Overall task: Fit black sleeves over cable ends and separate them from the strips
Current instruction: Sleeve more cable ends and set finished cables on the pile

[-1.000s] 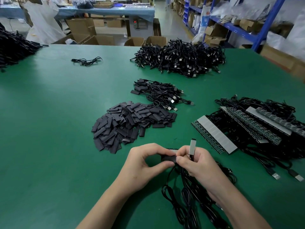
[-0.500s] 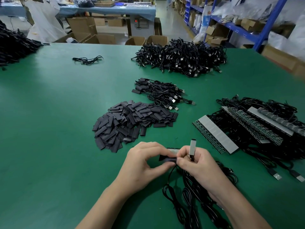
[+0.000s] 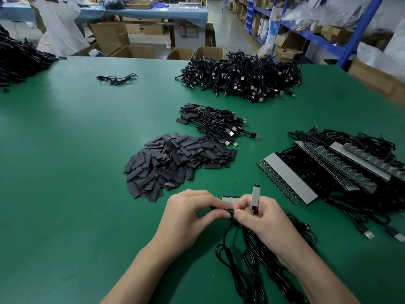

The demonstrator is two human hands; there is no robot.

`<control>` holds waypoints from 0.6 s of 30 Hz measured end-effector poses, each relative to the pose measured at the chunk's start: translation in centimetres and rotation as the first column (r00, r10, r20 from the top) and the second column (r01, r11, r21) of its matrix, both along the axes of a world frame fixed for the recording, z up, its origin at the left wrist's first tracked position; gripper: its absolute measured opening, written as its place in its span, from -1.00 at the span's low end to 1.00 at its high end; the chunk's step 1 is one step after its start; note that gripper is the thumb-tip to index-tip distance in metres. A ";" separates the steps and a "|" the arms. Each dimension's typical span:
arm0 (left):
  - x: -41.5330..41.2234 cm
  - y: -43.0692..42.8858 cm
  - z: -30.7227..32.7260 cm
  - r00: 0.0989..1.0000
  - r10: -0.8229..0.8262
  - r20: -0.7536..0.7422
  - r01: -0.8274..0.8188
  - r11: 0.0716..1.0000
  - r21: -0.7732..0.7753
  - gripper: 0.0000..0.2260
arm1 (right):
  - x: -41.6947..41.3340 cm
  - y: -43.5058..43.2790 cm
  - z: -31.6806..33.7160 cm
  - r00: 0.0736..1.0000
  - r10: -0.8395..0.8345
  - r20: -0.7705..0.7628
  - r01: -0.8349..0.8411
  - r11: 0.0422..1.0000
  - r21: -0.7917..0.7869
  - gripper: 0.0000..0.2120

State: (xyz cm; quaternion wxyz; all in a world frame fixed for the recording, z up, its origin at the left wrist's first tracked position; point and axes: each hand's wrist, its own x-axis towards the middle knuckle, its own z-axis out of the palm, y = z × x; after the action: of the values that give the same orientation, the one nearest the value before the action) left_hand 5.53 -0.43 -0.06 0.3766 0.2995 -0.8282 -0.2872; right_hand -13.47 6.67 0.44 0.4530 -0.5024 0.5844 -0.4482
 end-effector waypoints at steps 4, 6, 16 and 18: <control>0.1 -0.3 0.0 0.996 0.058 -0.063 -0.056 0.998 0.025 -0.98 | -0.1 0.1 -0.1 0.999 -0.035 0.017 0.035 0.999 -0.027 -0.89; 0.3 -0.6 0.1 0.989 0.110 -0.100 -0.104 0.993 0.061 -0.91 | -0.4 0.1 -0.3 0.996 -0.067 0.057 0.068 0.997 -0.028 -0.89; 0.5 -0.8 0.0 0.958 0.189 -0.216 -0.146 0.969 0.201 -0.91 | -0.6 0.0 -0.3 0.984 -0.137 -0.118 0.110 0.972 -0.210 -0.74; 0.4 -0.9 0.0 0.960 0.174 -0.220 -0.135 0.974 0.183 -0.89 | -0.6 0.0 -0.2 0.979 -0.135 -0.152 0.102 0.973 -0.207 -0.73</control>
State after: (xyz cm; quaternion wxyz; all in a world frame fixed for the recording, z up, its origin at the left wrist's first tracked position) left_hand 5.93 -1.29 -0.07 0.4667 0.3579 -0.7251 -0.3582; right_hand -14.03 6.70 0.21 0.3231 -0.5442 0.6016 -0.4873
